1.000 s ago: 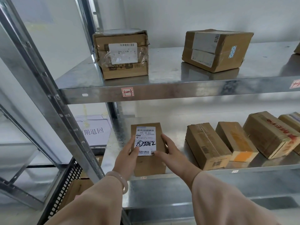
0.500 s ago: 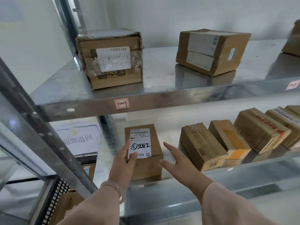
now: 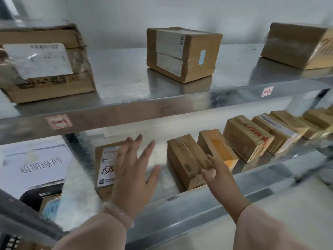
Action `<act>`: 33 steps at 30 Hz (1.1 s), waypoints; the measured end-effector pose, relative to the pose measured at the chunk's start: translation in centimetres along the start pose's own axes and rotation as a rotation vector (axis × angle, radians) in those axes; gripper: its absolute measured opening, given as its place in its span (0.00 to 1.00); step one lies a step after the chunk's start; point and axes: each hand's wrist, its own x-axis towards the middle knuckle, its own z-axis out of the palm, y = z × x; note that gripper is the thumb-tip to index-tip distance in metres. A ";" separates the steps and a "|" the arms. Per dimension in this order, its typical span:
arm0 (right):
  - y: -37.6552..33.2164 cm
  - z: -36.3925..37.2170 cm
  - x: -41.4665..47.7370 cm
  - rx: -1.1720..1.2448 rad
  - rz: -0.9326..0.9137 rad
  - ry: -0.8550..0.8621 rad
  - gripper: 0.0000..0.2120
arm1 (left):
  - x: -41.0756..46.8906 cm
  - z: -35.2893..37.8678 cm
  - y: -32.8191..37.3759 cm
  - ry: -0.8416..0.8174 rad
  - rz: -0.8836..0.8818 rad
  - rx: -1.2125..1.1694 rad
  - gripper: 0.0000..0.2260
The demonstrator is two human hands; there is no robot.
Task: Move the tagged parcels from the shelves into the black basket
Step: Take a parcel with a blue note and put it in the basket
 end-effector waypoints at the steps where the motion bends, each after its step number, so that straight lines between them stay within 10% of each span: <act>1: 0.2 -0.4 0.7 0.010 -0.016 -0.020 0.26 | 0.3 1.0 1.3 -0.059 -0.004 -0.025 0.24; 11: 4.7 -4.1 6.8 0.118 -0.087 -0.289 0.24 | 2.8 14.3 8.5 -0.535 -0.629 -0.354 0.26; 25: 4.4 -3.1 8.6 0.439 -0.109 -0.735 0.15 | 3.9 15.8 6.6 -0.256 -0.930 -0.286 0.40; 33: 4.8 -2.8 9.5 0.446 -0.136 -0.569 0.18 | 1.5 14.6 5.5 0.024 -1.210 -1.352 0.21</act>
